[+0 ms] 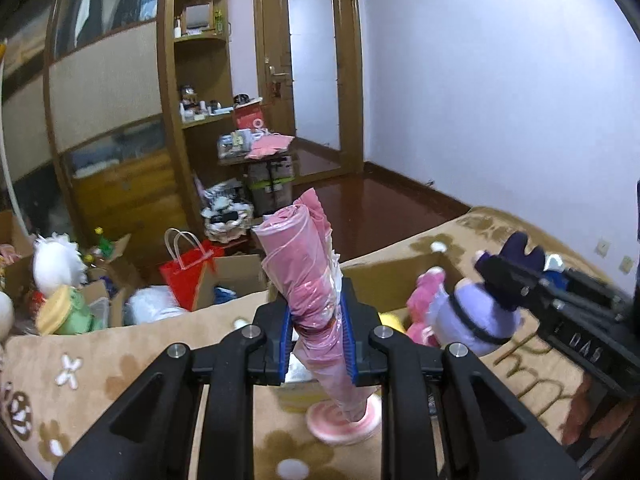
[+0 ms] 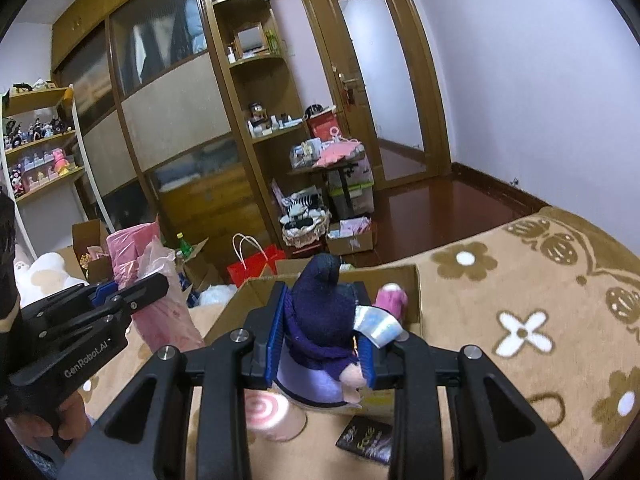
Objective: Organize soft objects
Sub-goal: 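Lift the purple plush over the box with the right tool while the left tool carries the tube, then open the right tool to drop the purple plush into the box while the left tool drops the tube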
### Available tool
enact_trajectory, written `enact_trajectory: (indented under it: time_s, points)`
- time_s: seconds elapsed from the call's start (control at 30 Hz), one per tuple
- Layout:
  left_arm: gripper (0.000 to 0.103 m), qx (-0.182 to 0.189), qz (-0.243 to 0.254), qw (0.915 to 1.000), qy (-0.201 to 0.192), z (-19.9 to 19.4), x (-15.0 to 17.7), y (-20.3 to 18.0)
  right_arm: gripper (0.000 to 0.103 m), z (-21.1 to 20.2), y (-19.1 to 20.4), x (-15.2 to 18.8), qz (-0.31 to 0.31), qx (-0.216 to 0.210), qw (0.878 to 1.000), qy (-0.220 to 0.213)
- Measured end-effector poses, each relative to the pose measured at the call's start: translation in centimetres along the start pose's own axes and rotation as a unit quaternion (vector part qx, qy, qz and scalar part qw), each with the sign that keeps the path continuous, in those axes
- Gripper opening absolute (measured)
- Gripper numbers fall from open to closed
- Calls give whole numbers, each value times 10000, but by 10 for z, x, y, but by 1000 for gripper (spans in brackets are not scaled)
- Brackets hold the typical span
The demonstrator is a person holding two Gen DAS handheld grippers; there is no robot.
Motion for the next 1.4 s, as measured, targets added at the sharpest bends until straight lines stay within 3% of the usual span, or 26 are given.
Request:
enact_trajectory:
  time_s: [0.13,0.4,0.47,0.9,1.2,1.3,1.33,1.4]
  points:
    - [20,-6,87,9999,-109,8,-7,1,33,4,2,0,-49,63,9998,-200]
    - [20,-57,138,9996,-224,29,-13,11,33,21,-2,1,72,37,9998,-204]
    - [20,-90,126,9997,-214,34,-13,13,28,24,-1,0,69,13,9997,-223]
    - [21,34,-238,9996,161,69,7,24,26,48,9,-13,-32,-180,9991,-371]
    - [25,-32,-247,9979,604,89,22,25,29,72,-5,0,290,-133,9994,145]
    - [40,-130,-256,9977,613,90,24,26,30,74,-10,1,291,-56,9993,243]
    - [50,-168,-249,9978,595,89,24,27,31,74,-12,2,300,-39,9992,260]
    - [57,-259,-245,9977,570,87,24,27,39,73,-15,3,348,-4,9989,300]
Point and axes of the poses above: each gripper's, at about its wrist camera, not at the fingertips, and z roughly the way its jaws point, y to its left, x to its underside, the point moved 4 cm from there along z, roughly the way its jaws point, and after that the axes turned 13 degrees about x, right-handed, at the moved point
